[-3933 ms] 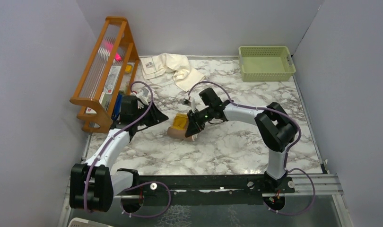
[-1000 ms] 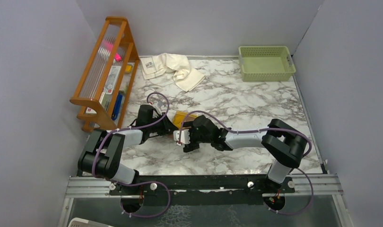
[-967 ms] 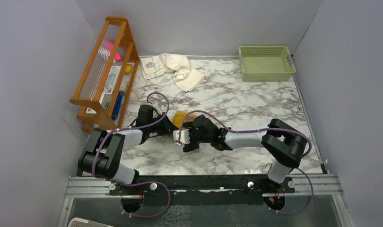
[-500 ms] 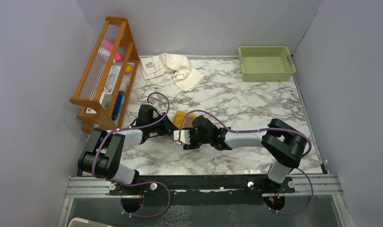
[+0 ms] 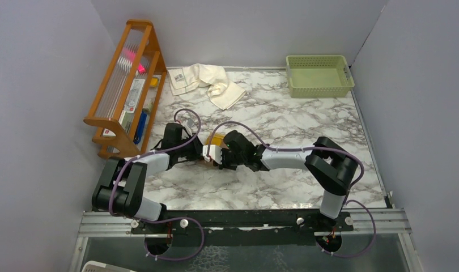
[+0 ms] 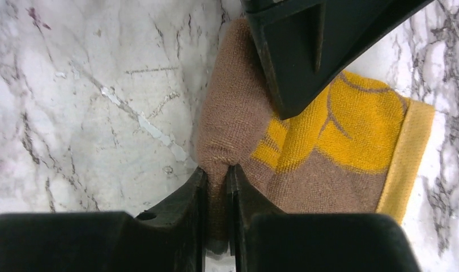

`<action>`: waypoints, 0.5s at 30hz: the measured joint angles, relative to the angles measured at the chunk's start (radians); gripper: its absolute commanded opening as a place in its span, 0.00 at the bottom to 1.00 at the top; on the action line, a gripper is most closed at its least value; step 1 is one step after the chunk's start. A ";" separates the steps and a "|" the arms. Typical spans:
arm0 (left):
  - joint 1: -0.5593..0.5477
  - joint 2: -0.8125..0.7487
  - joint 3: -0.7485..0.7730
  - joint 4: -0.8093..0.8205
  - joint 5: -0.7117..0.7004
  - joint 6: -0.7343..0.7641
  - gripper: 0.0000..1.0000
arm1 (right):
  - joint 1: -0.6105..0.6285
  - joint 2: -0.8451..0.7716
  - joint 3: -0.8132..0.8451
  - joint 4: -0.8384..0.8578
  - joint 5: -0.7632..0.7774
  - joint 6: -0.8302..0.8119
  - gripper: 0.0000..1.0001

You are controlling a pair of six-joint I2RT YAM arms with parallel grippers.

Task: Roll the towels
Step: Roll the towel at the center of the board.

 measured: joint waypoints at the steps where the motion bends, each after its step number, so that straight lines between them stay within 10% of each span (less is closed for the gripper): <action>1: 0.006 -0.009 0.004 -0.018 -0.003 0.006 0.22 | -0.008 0.006 0.014 -0.015 -0.017 0.011 0.01; 15: 0.127 -0.235 0.201 -0.264 -0.021 0.109 0.27 | -0.206 0.036 0.126 -0.132 -0.393 0.448 0.01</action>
